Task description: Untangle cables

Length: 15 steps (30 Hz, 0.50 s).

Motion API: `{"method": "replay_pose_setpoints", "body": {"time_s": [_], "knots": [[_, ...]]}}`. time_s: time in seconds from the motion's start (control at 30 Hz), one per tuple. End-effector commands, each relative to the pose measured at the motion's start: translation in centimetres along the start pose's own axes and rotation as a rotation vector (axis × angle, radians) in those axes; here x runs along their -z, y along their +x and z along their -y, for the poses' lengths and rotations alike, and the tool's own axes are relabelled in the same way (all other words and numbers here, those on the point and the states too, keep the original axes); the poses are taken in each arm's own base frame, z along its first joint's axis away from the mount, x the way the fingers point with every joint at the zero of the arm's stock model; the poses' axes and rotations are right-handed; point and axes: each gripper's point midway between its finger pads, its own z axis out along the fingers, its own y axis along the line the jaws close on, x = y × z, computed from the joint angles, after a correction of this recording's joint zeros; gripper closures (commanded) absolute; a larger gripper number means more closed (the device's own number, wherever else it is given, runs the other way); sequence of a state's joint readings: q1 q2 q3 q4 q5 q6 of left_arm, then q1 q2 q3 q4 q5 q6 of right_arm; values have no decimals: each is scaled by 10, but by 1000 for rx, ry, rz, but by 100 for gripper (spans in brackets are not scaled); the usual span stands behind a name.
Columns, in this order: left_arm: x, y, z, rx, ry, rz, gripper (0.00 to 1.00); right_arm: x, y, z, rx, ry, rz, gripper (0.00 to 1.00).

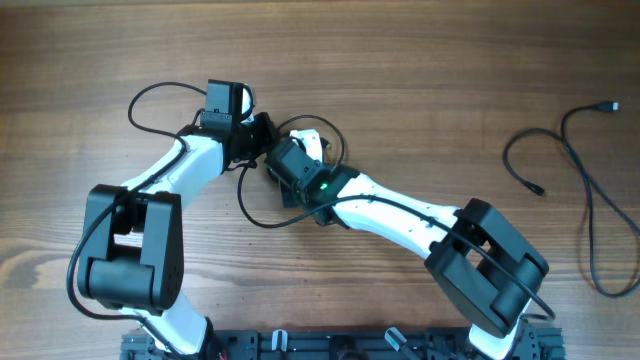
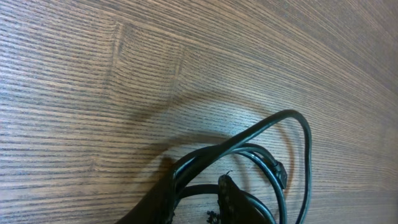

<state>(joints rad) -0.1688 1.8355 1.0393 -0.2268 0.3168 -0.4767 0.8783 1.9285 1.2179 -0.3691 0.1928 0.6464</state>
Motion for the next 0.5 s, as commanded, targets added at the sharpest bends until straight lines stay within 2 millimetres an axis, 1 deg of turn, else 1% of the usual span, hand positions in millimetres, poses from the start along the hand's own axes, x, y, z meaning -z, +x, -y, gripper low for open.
{"method": "replay_pose_setpoints", "body": {"time_s": [0.0,0.07,0.13,0.2,0.27,0.33,0.47], "knots": [[-1,-1,2,3,15,-6,74,-7,4,13,-2,69,0,75],[-1,-1,2,3,15,-6,74,-7,4,15,-3,72,-2,75],[-1,-1,2,3,14,-5,74,-7,7,20,1,96,-13,75],[-1,-1,2,3,14,-5,73,-6,6,29,7,144,0,75],[-1,-1,2,3,14,-5,73,-8,6,30,2,150,2,75],[-1,-1,2,3,14,-5,73,-12,10,33,-15,162,-6,75],[-1,-1,2,3,14,-6,73,-24,15,44,-31,192,-31,75]]}}
